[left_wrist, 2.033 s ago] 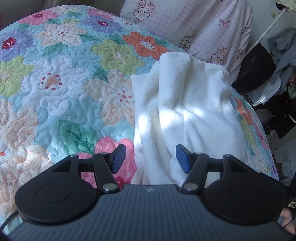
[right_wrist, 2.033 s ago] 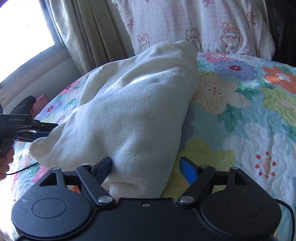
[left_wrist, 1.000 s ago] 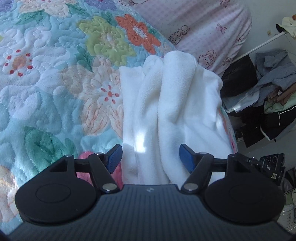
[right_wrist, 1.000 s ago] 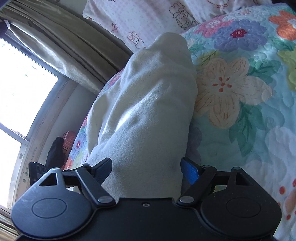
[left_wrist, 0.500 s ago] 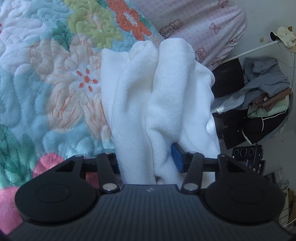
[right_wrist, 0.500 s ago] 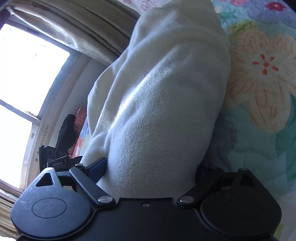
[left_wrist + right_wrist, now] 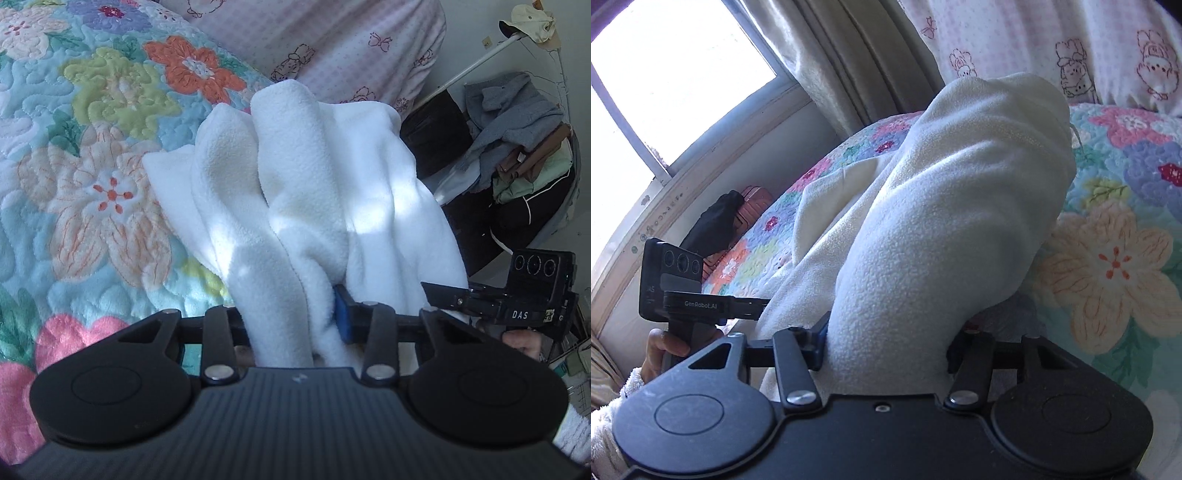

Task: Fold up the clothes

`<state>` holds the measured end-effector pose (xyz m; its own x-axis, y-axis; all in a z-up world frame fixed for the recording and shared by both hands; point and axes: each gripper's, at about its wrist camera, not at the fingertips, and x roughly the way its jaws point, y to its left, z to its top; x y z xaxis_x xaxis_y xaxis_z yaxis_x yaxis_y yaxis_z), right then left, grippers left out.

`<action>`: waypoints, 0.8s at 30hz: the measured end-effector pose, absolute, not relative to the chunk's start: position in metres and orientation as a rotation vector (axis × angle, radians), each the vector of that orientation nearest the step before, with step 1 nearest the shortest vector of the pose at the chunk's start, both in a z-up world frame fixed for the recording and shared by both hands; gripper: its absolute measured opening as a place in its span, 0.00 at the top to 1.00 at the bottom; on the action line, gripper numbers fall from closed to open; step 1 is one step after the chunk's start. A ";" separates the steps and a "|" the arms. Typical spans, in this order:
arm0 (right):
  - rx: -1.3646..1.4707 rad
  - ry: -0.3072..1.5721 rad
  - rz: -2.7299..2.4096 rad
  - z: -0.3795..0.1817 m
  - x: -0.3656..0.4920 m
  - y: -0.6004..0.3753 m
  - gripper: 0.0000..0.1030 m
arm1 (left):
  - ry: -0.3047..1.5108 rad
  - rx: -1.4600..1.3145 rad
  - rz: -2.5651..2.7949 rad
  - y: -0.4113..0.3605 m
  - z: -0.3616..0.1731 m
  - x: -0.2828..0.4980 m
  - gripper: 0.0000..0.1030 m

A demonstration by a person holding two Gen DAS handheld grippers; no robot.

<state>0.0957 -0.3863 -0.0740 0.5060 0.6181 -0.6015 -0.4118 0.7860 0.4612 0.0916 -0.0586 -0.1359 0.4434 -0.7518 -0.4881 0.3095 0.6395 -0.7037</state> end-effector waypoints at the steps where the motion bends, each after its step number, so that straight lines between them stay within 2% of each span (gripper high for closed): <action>1: 0.252 0.815 0.632 -0.068 0.098 -0.387 0.42 | 0.852 -0.573 -0.699 -0.058 -0.131 0.092 0.65; 9: 0.027 0.738 0.779 -0.011 0.173 -0.335 0.44 | 0.624 -0.604 -0.540 -0.014 -0.090 0.101 0.66; 20: -0.153 0.549 1.032 0.044 0.281 -0.185 0.44 | 0.417 -0.633 -0.158 0.096 -0.040 0.130 0.66; 24: -0.190 0.461 1.119 0.070 0.322 -0.129 0.45 | 0.354 -0.562 -0.044 0.138 -0.007 0.155 0.66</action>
<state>0.3217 -0.1290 0.0703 0.3543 0.8208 -0.4481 -0.8981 0.4322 0.0814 0.1554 0.1378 -0.0066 0.9385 -0.1368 -0.3169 -0.0551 0.8470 -0.5287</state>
